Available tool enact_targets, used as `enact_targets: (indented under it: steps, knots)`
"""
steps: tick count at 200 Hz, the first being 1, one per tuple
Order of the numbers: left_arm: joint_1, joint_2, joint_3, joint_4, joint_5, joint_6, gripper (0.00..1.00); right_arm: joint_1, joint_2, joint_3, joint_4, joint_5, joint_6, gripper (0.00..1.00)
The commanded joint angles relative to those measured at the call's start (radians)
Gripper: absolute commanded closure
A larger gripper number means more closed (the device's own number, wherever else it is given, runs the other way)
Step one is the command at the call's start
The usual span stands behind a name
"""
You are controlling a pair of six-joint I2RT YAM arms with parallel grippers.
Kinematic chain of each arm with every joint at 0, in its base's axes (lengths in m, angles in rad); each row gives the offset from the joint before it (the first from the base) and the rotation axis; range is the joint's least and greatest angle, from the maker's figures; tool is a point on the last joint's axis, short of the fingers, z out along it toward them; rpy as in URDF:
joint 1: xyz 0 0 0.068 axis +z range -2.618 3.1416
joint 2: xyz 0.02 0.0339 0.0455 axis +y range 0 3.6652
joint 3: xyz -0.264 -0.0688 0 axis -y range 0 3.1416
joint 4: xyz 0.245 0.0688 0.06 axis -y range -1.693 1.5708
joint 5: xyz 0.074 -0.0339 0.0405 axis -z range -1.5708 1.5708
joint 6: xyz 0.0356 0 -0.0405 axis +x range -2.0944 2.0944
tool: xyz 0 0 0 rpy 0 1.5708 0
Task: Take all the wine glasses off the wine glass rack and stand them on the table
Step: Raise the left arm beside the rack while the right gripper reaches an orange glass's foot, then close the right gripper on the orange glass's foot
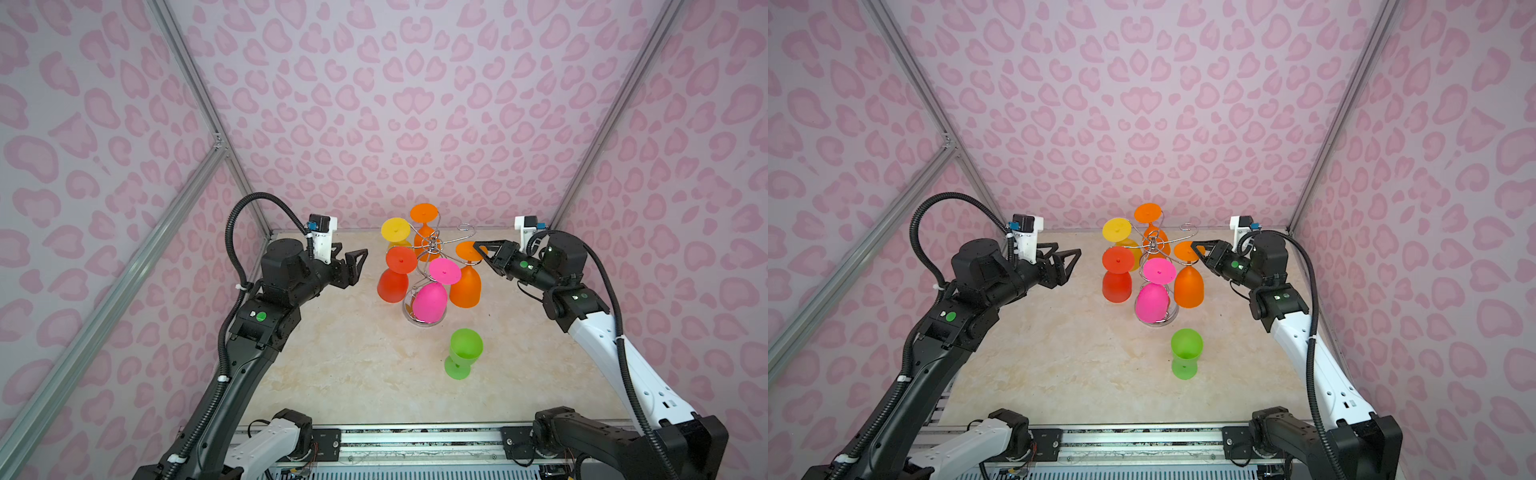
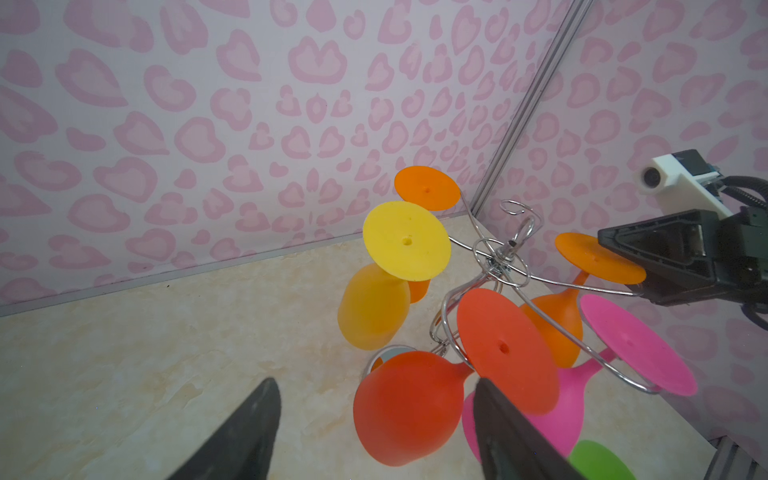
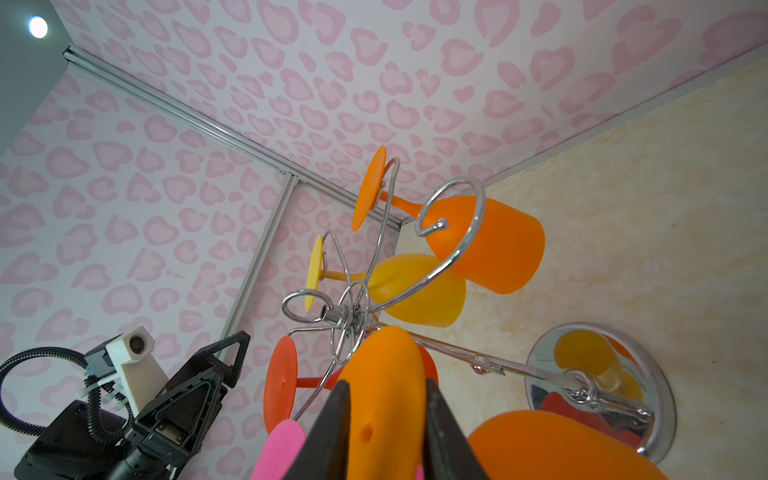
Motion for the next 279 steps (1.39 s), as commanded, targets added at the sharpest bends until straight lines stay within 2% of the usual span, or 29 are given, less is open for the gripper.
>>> enact_targets:
  steps: [1,40,180,279]
  knots:
    - [0.002,0.004,-0.003,0.03,0.008,0.0,0.25,0.002,-0.002,-0.009,0.023,0.001,0.011,0.75]
    - [0.003,0.008,-0.002,0.025,0.008,0.003,0.25,0.0,-0.002,-0.01,0.04,-0.004,0.029,0.84]
    - [0.003,0.018,-0.014,0.019,0.025,0.006,0.26,-0.033,-0.022,-0.036,0.201,-0.087,0.176,0.99]
    - [0.003,0.027,-0.009,0.015,0.033,0.014,0.26,-0.062,-0.069,-0.059,0.199,-0.132,0.211,1.0]
